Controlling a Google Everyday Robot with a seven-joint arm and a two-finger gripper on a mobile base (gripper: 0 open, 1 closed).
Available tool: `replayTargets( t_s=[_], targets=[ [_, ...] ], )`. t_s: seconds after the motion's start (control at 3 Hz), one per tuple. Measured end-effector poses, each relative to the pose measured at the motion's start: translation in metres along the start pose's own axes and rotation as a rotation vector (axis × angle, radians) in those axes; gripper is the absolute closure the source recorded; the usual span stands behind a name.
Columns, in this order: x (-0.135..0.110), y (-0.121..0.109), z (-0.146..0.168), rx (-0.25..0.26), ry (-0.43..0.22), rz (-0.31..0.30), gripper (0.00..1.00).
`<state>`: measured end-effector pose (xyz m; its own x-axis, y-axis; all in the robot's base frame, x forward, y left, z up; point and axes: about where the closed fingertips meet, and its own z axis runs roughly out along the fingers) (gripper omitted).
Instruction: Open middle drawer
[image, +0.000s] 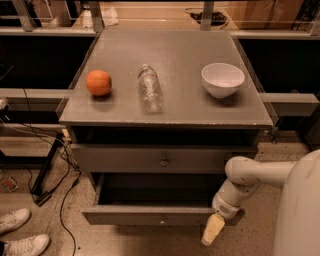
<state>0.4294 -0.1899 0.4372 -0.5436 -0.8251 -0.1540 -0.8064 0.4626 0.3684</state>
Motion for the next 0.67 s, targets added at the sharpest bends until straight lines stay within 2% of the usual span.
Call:
replayTargets(
  t_s=[0.67],
  targets=[
    [0.0003, -0.0010, -0.0026, -0.015, 0.000, 0.005, 0.00]
  ],
)
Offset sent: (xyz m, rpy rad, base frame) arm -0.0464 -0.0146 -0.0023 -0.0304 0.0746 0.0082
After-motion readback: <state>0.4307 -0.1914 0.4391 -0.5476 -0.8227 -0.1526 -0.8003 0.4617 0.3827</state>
